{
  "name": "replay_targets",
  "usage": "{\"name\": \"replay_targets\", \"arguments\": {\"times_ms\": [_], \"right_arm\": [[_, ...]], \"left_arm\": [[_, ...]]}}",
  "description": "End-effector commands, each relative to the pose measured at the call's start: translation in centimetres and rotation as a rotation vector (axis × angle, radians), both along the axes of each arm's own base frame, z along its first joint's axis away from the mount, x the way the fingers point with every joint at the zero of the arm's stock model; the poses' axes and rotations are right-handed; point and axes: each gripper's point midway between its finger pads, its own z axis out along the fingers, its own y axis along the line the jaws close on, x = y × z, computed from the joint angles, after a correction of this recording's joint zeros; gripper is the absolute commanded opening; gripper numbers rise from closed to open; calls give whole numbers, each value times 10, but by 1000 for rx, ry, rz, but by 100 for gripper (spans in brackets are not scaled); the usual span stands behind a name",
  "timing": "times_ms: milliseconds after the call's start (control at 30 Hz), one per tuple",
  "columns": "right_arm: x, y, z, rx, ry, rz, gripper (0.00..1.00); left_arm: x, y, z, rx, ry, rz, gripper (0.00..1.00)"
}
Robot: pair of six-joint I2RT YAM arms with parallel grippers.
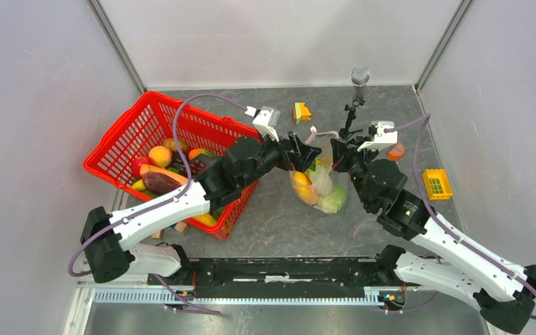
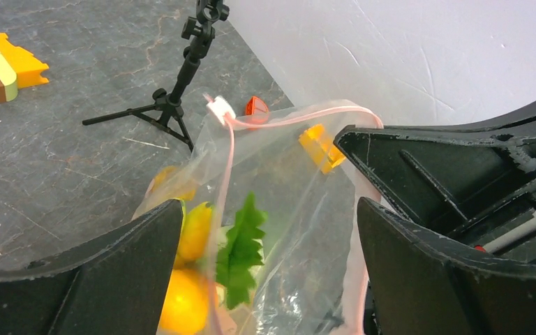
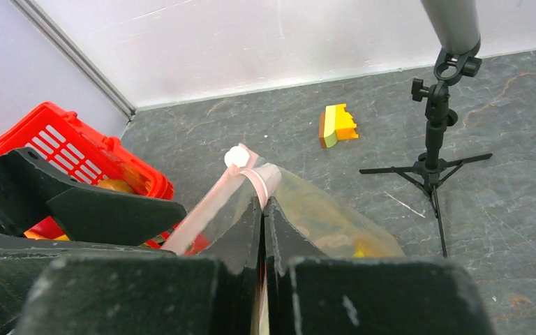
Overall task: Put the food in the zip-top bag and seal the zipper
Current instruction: Place the fake vegetable in the zipper food storage bag, then adjust the zipper food storage bag at the center of the board.
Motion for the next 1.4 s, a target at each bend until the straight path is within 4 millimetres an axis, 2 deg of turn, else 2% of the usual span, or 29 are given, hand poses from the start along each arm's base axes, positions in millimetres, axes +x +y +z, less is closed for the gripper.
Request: {"name": "replay_targets", "arguments": {"times_ms": [0, 133, 200, 233, 267, 300, 367, 467, 533, 567, 600, 633, 667, 733, 767, 800, 833, 900, 1000, 1100, 1200, 1267, 1367], "right_arm": [[-1, -4, 25, 97, -65, 3, 3], [-1, -9, 28, 96, -70, -5, 2], [-10, -13, 42, 148, -136, 24, 2], [-19, -14, 57, 193, -215, 67, 2], [-26, -20, 66, 227, -264, 72, 2], [-27, -32, 68, 250, -271, 27, 2], [-26, -58, 71, 251, -284, -87, 2], [-18, -97, 61, 152, -205, -324, 3], [-11, -118, 37, -6, -91, -505, 3], [-5, -121, 19, -105, -37, -558, 3], [3, -114, 10, -166, -10, -530, 3], [15, -88, 0, -199, 18, -401, 3], [24, -55, -9, -210, 36, -253, 3], [25, 29, -28, -225, 36, 153, 4], [23, 49, -36, -199, 73, 235, 4], [23, 59, -46, -164, 114, 261, 4], [21, 67, -44, -123, 102, 294, 4], [13, 74, -22, -18, 9, 345, 5], [-2, 56, 24, 130, -141, 333, 5], [-9, 32, 54, 185, -208, 261, 6], [-7, 17, 59, 155, -189, 193, 6], [-5, 12, 51, 143, -170, 165, 6], [-6, 9, 42, 157, -157, 156, 6]], "left_arm": [[-2, 8, 25, 19, -64, 3, 100], [-3, 23, 32, 54, -85, 40, 100], [-4, 39, 44, 53, -114, 79, 100], [-5, 48, 51, 50, -130, 105, 100], [-5, 57, 56, 54, -144, 126, 100], [-5, 66, 64, 47, -166, 154, 100], [-5, 83, 67, 72, -171, 203, 100], [-4, 97, 70, 94, -180, 250, 100], [-3, 101, 65, 109, -167, 267, 100], [-3, 102, 60, 120, -158, 269, 100], [-3, 102, 57, 125, -150, 271, 100], [-3, 102, 55, 128, -147, 272, 100], [-2, 103, 52, 137, -140, 277, 100], [1, 106, 49, 152, -126, 303, 100], [3, 108, 50, 156, -123, 316, 100], [3, 110, 50, 162, -122, 320, 100], [2, 112, 50, 165, -120, 324, 100], [0, 117, 49, 171, -112, 329, 100], [-3, 119, 45, 176, -112, 316, 100], [-11, 102, 43, 196, -125, 211, 100], [-17, 76, 35, 230, -99, 84, 98], [-19, 61, 25, 265, -68, 24, 95], [-14, 55, 15, 315, -27, 27, 94]]}}
